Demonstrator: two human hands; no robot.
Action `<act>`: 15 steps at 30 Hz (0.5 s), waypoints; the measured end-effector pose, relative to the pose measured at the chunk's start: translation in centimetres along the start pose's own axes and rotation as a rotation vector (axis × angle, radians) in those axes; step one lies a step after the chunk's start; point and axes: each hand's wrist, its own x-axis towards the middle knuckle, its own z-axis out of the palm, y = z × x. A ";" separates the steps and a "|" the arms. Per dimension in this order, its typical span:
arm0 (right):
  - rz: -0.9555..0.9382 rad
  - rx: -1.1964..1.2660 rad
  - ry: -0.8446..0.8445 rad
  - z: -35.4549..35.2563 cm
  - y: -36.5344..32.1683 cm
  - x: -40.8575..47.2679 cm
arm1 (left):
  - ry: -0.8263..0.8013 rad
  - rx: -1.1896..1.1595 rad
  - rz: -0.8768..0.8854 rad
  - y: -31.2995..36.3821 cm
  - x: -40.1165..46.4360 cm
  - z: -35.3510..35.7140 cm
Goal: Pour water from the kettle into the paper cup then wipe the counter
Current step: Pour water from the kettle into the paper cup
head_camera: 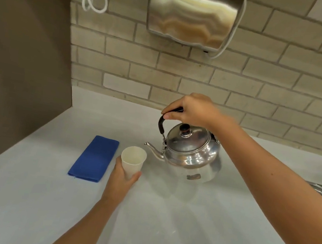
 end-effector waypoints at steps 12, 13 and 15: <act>-0.100 -0.179 -0.091 0.4 -2.8 1.0 | -0.015 0.023 -0.020 0.3 -0.1 -0.2; -0.110 -0.192 -0.090 0.4 -3.0 1.1 | -0.014 0.027 -0.023 0.3 -0.1 -0.2; -0.131 -0.216 -0.093 0.3 -3.3 1.3 | -0.015 0.030 -0.022 0.3 -0.1 -0.3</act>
